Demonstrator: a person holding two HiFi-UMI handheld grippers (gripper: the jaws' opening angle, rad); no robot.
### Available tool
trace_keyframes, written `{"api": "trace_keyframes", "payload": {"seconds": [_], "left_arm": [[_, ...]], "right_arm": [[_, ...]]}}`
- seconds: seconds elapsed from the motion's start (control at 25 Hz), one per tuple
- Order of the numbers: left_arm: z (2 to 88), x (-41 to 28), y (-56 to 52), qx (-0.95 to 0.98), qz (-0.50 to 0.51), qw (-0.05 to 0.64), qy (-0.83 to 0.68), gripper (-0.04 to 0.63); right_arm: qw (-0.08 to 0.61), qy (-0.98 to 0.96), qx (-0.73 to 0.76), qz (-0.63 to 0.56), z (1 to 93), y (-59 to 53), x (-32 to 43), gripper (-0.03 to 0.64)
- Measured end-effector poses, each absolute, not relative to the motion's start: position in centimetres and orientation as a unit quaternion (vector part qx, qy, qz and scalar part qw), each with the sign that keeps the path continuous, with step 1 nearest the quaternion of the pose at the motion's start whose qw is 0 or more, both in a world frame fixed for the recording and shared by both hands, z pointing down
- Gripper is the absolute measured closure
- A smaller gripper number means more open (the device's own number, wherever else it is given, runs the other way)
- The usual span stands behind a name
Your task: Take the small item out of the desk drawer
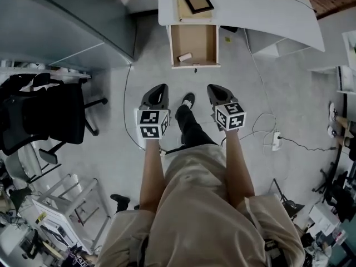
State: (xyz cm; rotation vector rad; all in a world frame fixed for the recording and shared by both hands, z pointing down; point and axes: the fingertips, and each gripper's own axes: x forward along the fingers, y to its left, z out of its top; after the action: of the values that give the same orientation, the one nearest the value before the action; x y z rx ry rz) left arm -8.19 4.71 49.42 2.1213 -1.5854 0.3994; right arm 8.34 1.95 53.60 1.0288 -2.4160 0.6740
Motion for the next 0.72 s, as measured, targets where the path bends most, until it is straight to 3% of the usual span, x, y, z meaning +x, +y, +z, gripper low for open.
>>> {"api": "trace_keyframes", "payload": {"seconds": [0.72], "left_arm": [[51.8,-11.3,-11.1,0.777,0.174,0.259,-0.546,0.578]], "right_arm": [[0.330,-0.893,0.262,0.161,56.9,-13.6,0.8,0.592]]}}
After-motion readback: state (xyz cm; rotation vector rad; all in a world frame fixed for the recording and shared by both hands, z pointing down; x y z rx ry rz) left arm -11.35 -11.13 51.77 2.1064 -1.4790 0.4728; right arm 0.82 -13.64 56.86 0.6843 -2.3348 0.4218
